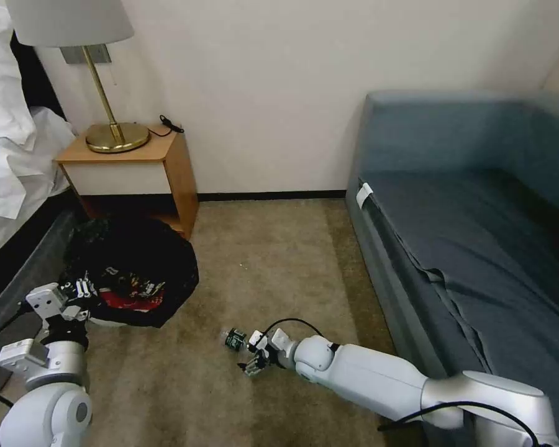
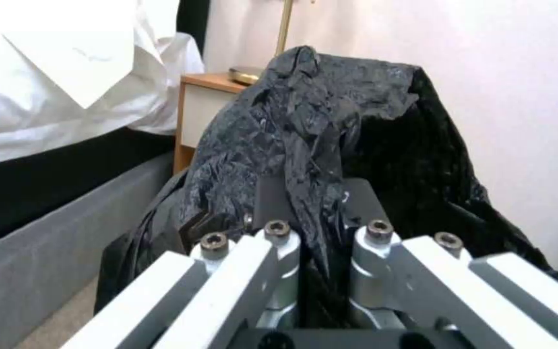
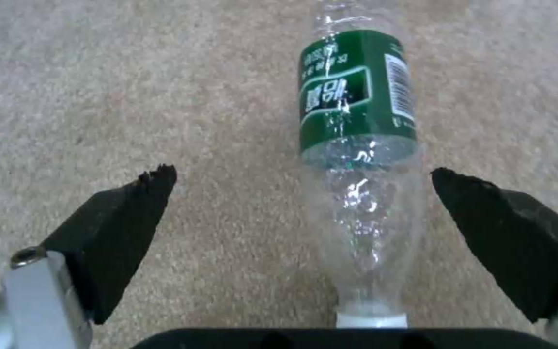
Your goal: Pick up the trash bin, then pick up the garbage on the floor and place it into the trash bin.
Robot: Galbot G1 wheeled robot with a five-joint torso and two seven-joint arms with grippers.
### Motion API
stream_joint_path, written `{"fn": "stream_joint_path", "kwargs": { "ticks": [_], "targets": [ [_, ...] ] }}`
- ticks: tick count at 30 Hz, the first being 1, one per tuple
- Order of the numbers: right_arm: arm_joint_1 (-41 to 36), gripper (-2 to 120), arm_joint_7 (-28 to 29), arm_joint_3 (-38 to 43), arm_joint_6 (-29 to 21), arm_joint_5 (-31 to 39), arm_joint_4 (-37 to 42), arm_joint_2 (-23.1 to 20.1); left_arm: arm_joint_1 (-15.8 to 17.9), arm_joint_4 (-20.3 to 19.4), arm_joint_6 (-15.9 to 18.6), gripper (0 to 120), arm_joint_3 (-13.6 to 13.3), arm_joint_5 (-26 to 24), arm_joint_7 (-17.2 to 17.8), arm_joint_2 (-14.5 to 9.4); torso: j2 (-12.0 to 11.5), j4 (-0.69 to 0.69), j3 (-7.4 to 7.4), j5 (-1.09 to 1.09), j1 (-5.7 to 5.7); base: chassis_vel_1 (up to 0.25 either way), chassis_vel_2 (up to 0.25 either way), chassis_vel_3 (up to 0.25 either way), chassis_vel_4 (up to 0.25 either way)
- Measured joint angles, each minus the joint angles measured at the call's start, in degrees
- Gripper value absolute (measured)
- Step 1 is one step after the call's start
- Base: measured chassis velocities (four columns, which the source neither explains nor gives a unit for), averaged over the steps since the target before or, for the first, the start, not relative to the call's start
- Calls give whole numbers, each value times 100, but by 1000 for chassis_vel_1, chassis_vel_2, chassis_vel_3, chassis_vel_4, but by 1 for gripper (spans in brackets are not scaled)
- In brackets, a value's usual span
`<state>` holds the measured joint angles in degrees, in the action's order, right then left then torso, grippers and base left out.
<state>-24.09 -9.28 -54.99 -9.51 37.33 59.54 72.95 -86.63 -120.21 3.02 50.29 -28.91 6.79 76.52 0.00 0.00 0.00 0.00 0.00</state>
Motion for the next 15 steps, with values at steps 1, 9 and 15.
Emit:
{"fn": "stream_joint_path", "kwargs": {
  "ticks": [1, 9, 15],
  "targets": [
    [29, 100, -84, -28, 72, -24, -140, 69, 2, -5, 0, 5, 7, -10, -5, -1, 0, 0, 0, 0, 0, 0, 0, 0, 0],
    [43, 100, -499, -9, 397, -144, -974, 435, -61, -9, -67, 5, 79, -99, -58, -58, 0, 0, 0, 0, 0, 0, 0, 0, 0],
    [-6, 97, -614, 39, 475, -106, -1197, 524, -88, 23, -126, 5, 93, -131, -86, -82, 0, 0, 0, 0, 0, 0, 0, 0, 0]
  ]
}}
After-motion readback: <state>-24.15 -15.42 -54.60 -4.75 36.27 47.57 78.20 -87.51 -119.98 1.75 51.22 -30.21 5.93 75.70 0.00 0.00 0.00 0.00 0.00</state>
